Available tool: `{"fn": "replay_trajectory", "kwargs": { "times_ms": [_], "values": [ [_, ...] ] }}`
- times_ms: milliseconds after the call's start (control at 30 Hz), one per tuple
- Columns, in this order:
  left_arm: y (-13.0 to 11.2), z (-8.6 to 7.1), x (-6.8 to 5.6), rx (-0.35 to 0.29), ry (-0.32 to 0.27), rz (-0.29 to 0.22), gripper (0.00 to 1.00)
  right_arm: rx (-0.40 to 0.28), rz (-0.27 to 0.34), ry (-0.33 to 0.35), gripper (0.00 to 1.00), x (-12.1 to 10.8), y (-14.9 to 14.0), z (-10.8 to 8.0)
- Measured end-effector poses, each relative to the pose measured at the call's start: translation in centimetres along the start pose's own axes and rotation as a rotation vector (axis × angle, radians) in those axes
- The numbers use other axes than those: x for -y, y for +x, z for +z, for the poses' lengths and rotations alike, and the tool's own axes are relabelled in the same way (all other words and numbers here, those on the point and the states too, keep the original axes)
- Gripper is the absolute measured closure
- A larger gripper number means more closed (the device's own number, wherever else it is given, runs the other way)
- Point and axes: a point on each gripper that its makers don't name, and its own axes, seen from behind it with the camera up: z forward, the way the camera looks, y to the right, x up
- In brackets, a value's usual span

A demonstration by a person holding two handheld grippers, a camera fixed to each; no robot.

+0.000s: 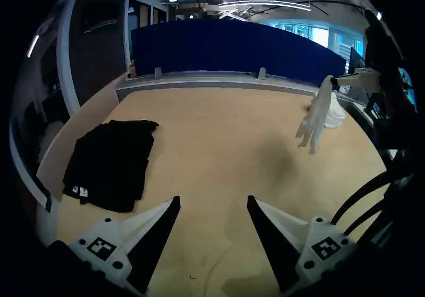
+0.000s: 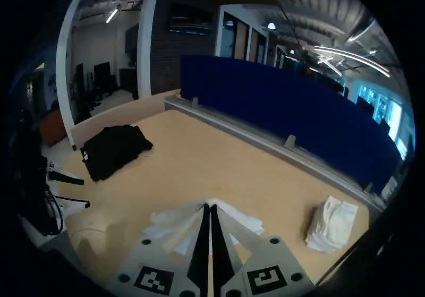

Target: Fold towel

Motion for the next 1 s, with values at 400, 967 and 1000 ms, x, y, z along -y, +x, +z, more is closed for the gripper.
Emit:
{"fn": "replay_trajectory", "kwargs": {
  "times_ms": [400,967,1000],
  "values": [
    [0.1,0.1,-0.1,0.001,0.002,0.016,0.07,-0.002,0.046,-0.053,0.98,-4.8,-1.0,-2.5],
    [-0.2,0.5,-0.6,0.009,0.005,0.031,0.06,0.019,0.091,-0.158,0.98,-14.1,-3.7,-5.4],
    [-0.1,0.5,-0.6,0.009,0.005,0.03,0.06,0.02,0.094,-0.164,0.98,-14.7,-3.9,-5.5]
  ]
}}
